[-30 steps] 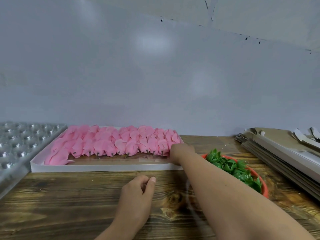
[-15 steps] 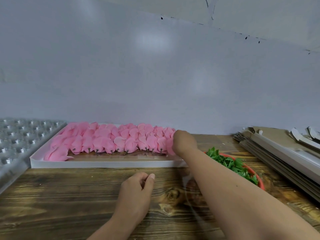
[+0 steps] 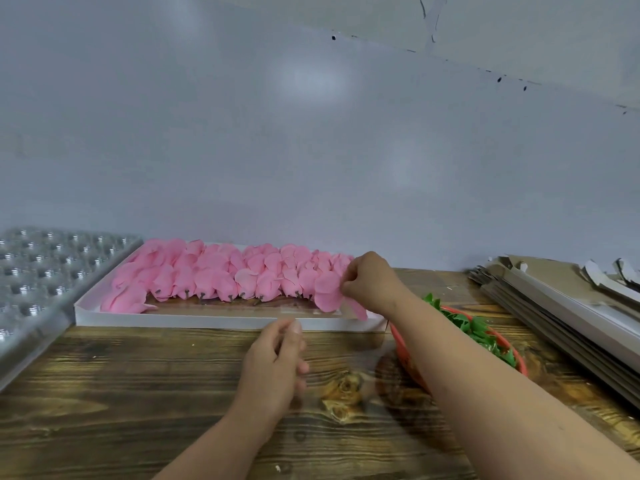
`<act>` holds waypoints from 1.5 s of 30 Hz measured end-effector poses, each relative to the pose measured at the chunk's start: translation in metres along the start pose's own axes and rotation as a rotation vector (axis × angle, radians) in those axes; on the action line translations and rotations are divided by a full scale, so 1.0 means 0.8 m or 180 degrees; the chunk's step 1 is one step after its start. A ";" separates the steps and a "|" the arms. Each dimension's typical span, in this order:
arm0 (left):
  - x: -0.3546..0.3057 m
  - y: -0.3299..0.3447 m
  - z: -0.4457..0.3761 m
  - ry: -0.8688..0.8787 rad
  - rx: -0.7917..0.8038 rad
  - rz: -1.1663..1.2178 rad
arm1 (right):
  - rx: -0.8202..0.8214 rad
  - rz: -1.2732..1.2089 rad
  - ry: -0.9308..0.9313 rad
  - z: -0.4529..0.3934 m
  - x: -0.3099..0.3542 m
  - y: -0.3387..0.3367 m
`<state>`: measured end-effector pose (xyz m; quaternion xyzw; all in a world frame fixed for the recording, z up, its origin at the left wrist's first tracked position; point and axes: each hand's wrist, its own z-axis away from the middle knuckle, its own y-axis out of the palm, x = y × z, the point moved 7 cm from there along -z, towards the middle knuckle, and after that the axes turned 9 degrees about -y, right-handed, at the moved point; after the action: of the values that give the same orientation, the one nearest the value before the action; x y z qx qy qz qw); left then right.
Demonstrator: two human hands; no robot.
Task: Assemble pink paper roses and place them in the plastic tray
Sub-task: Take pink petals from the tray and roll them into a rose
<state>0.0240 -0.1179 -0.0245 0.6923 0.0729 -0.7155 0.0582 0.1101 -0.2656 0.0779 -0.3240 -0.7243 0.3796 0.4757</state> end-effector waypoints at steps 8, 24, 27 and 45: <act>0.006 0.018 0.005 -0.0858 0.1001 0.1513 | 0.0569 -0.0705 -0.0467 0.063 0.052 0.020; 0.018 0.030 0.012 -0.1491 0.1335 0.2422 | 0.0075 -0.2015 -0.0064 0.092 0.032 0.023; 0.019 0.032 0.012 -0.1560 0.1405 0.2561 | 0.0001 -0.2231 0.0165 0.094 0.025 0.024; 0.014 0.037 0.017 -0.1545 0.1825 0.2384 | -0.0361 -0.1607 -0.0564 0.115 0.029 0.006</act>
<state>0.0160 -0.1491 -0.0358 0.4735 -0.3936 -0.7766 0.1334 0.0167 -0.2666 0.0601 -0.1249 -0.8411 0.2346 0.4711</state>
